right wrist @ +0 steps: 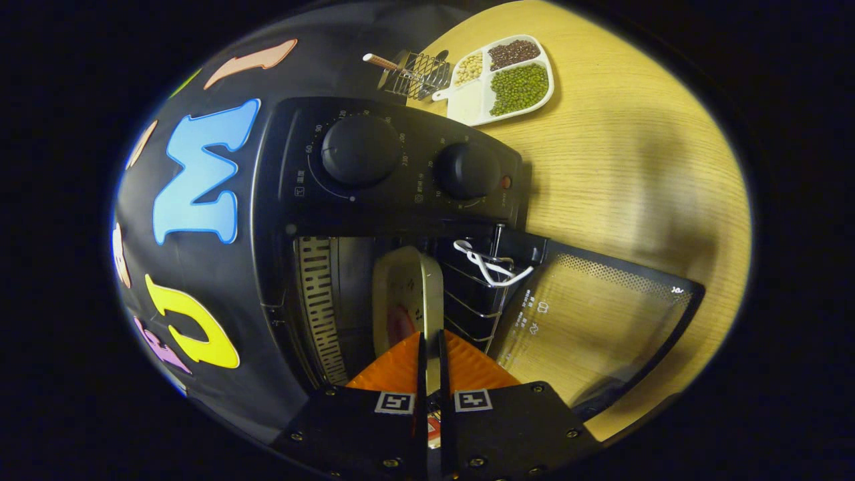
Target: Open the electric oven with the left hand, put the food in, and close the electric oven.
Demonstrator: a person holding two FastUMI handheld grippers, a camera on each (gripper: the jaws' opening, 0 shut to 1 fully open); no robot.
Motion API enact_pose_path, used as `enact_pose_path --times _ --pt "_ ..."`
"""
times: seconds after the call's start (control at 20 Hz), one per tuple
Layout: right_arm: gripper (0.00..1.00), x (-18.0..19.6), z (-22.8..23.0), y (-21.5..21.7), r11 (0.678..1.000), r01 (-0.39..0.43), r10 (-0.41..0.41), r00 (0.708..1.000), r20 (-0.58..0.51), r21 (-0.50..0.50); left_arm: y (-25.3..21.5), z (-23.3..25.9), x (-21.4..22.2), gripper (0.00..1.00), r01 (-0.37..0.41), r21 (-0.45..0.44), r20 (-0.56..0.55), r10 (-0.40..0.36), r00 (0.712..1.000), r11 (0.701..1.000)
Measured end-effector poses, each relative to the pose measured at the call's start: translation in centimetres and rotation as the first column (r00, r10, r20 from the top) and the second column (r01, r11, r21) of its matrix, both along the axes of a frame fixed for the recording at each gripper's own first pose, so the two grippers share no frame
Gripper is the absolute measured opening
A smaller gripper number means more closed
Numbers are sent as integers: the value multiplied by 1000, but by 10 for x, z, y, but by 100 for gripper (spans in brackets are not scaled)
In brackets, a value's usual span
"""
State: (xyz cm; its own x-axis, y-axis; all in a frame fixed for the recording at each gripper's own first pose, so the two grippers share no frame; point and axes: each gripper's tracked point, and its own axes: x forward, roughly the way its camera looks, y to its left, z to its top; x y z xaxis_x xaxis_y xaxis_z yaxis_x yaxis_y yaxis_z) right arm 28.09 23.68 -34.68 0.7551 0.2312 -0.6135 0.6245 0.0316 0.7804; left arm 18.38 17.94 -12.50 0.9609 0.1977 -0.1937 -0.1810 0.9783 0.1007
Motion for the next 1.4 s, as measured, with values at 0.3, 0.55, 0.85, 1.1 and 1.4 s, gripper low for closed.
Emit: enact_pose_path --times 0.3,0.55,0.85,1.1,1.4 --pt "13 6 14 29 995 -20 14 998 63 96 7 -6 7 100 -1 -5 -3 1 1000 1000" --pt "87 -7 34 28 991 -111 101 987 126 74 -13 -6 8 97 24 -46 9 -24 1000 999" --pt "97 -40 61 3 960 -255 273 941 201 -115 -44 -10 1 97 56 -80 2 -56 998 995" --pt "97 -67 87 -29 889 -323 410 877 251 -326 -83 -28 -6 97 95 -120 -35 -100 994 988" --pt "97 -96 115 -69 767 -334 541 796 271 -548 -137 -57 -13 100 166 -157 -85 -181 980 974"
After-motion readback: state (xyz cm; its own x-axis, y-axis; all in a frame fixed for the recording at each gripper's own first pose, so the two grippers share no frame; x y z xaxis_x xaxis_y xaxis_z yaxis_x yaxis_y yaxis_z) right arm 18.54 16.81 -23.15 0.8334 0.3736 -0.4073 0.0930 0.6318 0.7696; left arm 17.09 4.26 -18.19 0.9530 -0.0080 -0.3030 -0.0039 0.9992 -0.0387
